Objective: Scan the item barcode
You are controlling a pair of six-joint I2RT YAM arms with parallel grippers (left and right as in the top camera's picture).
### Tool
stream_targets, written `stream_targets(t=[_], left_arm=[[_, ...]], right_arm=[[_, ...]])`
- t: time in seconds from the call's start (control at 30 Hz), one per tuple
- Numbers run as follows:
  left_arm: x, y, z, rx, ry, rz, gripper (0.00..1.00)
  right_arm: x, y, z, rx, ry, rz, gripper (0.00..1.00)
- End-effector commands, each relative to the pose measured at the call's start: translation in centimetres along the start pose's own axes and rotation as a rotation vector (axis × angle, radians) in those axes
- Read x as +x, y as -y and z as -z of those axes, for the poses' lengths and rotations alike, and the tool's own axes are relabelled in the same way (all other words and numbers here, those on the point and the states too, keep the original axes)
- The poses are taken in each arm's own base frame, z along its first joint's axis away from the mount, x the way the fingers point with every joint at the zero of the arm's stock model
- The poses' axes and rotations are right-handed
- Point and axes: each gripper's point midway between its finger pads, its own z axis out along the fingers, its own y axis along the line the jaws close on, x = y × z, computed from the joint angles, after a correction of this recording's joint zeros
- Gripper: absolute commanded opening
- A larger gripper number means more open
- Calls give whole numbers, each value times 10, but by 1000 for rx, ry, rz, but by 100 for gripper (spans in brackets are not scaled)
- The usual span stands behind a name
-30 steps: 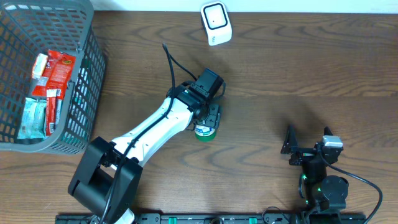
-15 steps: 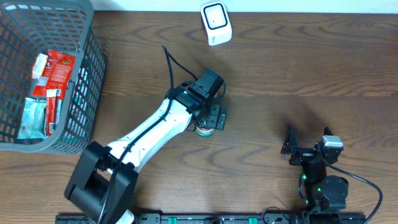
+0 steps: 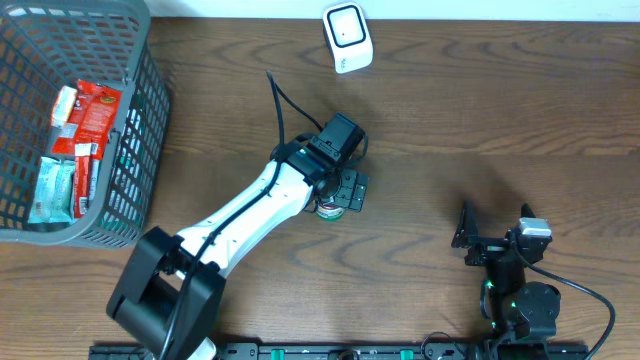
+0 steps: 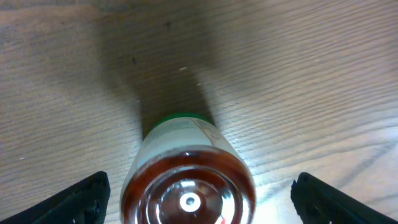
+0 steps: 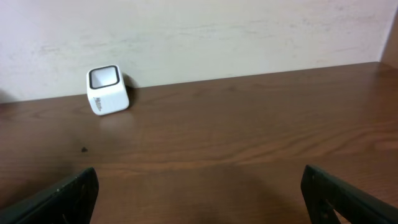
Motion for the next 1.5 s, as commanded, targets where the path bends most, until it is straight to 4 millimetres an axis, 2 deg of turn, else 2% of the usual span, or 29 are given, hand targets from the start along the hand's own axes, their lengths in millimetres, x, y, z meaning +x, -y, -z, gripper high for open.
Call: stream_targets(t=[0.0,0.13,0.27,0.37,0.53,0.6,0.73,0.83,0.93,1.13,1.33,1.47], left_arm=[[2,-5,-10,-31,-21,-13,94],[6,-8,-16,-43,-39,-12,93],[3,-8,-17,-47,-30,-12,74],[-5,-10,-16,-49,4,-12,67],[-16,-18,-14,-91,44,-12,67],[-26,-22,-10,-110,80,-5,67],[-48,-16,-2,-86,155,3,66],[-57,-13,0,-67,196,41,60],[-60,-12,0,-60,209,70,56],[-59,-9,-8,-57,241,103,56],[-90,-6,1,-87,387,19,56],[-96,-4,-2,-78,407,16,56]], right_arm=[[1,-1,0,-4,-3,4,99],[1,-1,0,-4,-3,4,99],[1,-1,0,-4,-3,4,99],[1,-1,0,-4,-3,4,99],[1,-1,0,-4,-3,4,99],[1,-1,0,-4,-3,4,99],[1,-1,0,-4,-3,4,99],[1,-1,0,-4,-3,4,99],[1,-1,0,-4,-3,4,99],[1,-1,0,-4,-3,4,99],[1,-1,0,-4,-3,4,99],[1,-1,0,-4,-3,4,99]])
